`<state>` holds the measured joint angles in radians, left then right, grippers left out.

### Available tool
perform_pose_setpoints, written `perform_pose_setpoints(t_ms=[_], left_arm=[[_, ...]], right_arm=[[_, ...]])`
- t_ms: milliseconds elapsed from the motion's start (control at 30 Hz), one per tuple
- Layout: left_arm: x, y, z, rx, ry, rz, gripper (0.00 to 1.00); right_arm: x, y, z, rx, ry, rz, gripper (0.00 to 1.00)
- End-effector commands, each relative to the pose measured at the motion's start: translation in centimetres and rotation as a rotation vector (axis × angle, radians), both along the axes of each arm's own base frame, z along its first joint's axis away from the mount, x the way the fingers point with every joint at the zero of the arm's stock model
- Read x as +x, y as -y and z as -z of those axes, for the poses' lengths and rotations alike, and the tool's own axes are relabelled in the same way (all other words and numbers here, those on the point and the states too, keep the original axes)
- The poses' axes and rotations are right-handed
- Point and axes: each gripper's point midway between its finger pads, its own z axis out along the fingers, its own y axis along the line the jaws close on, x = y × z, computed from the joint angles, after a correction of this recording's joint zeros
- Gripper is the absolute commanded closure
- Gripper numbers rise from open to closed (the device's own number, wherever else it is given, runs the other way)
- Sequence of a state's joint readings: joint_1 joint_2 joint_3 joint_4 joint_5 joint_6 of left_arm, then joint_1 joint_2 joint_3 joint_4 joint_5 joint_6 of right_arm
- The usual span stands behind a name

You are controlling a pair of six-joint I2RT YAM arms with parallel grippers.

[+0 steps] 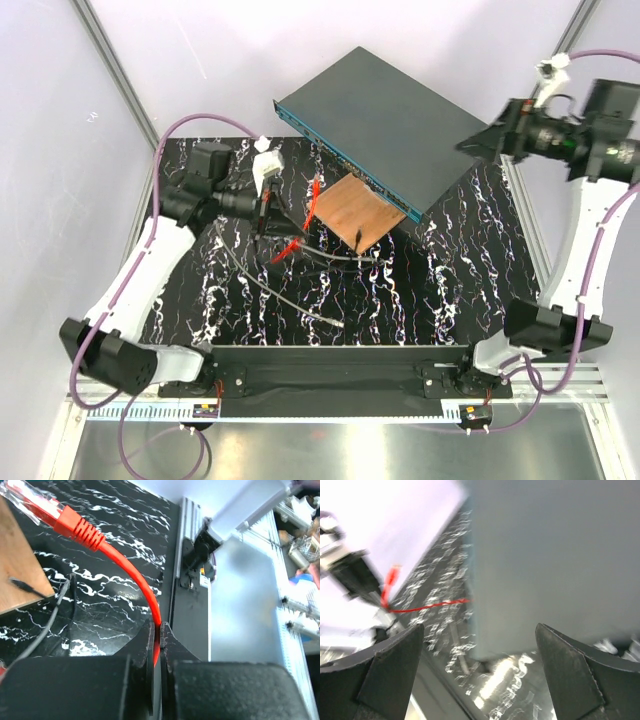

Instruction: Insert the plug into the switch port

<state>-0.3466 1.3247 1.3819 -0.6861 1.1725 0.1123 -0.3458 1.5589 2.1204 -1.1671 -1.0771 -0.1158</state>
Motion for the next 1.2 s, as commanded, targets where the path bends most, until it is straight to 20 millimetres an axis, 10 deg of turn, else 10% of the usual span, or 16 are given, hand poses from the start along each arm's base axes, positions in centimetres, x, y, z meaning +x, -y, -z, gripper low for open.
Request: perform_pose_setpoints(t_ms=[0,200,567,967,1167], left_arm=[[-3.4,-0.9,-1.9,-0.040,0.171,0.132,1.00],[-5.7,-1.7,-1.6,-0.048,0.210,0.167,0.97],[-7.2,-1.6,-2.7,-0.134,0.218,0.186,0.98],[-6.4,-1.2,-3.7,-0.163,0.227,0.187,0.96],[-4.9,-0.9,-3.0,-0.145,0.227,0.134,0.94]], right_arm=[[-2.8,-5.7,-4.2,0.066,0.140,-0.194,0.00],[-4.2,-11.5,-5.0,0.144,0.149,-0.374,0.09],[-8.1,-24.3,-0.5,0.022,0.226,-0.761,0.13],[-11.4,-31.0,2.7,0.093,0.079,-0.953,0.12],[-12.6,-32.3,2.3,0.160,0.014,-1.004,0.35]])
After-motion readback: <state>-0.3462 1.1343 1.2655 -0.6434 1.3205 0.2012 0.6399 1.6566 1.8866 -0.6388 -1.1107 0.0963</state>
